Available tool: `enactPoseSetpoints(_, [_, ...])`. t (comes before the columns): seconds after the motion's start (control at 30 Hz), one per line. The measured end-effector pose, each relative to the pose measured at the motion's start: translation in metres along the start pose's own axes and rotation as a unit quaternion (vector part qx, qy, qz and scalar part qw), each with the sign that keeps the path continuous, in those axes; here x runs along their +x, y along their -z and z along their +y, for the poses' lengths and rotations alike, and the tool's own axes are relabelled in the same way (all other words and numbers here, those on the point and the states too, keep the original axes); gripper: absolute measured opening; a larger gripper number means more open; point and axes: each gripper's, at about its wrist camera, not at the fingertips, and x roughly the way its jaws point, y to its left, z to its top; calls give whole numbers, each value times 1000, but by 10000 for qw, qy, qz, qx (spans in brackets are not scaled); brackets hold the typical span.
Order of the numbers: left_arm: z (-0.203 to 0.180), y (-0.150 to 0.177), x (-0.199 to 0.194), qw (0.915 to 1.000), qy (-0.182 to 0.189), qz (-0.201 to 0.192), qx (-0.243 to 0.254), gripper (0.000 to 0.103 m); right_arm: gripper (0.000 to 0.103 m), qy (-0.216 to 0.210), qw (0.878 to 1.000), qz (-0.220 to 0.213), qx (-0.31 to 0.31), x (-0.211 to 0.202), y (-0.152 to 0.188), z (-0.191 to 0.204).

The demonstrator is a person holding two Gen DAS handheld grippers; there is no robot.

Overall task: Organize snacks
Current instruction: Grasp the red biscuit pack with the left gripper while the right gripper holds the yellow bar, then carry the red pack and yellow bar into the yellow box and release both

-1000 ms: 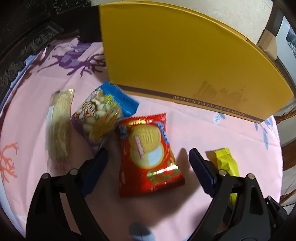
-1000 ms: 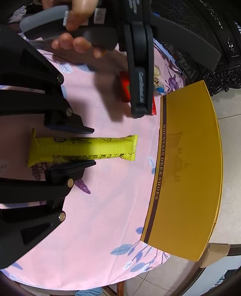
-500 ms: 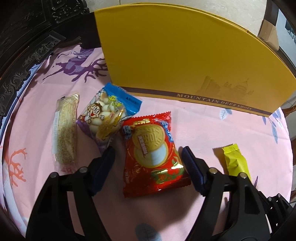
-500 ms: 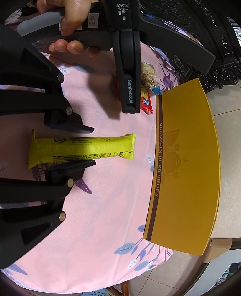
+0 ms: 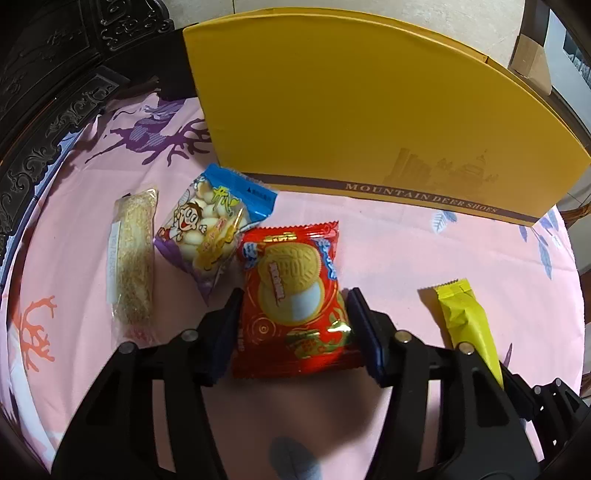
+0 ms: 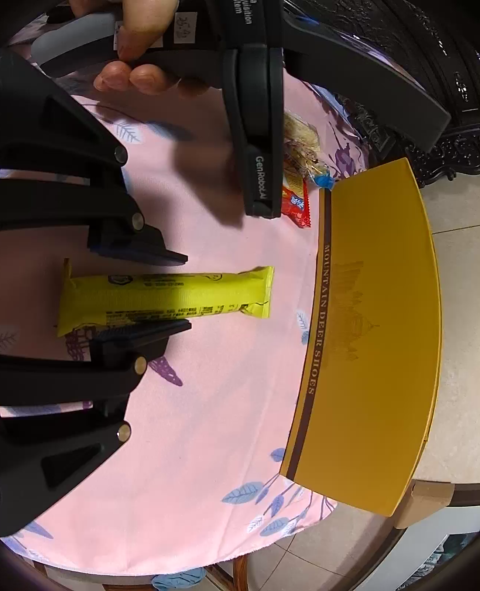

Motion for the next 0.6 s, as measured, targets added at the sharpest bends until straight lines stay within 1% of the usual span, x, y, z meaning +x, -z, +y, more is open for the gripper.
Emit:
enactPoseSetpoints(0.13, [-1,6,-5,10000,65,13,47,52,29,51,9999,122,-82,-1,0,2])
enactPoseSetpoints(0.23, [0,15,-11,9997,171,-3,164,50,24,79,9997,203,-74,-3,2,2])
enactPoseSetpoints(0.37, [10,34,-26,9987,503,9,80,48,22,-57,9992,333,205,-14,11,-4])
enactPoseSetpoints(0.47, [16,49,-39,9980,596,-51,192,47,22,-130,9987,400,293,-21,19,-5])
enactPoseSetpoints(0.53, [24,55,-48,9973,717,-67,132,47,22,-205,9983,430,349,-26,23,-5])
enactPoseSetpoints(0.6, [29,57,-57,9972,737,-117,111,47,22,-310,9977,369,476,-36,26,-7])
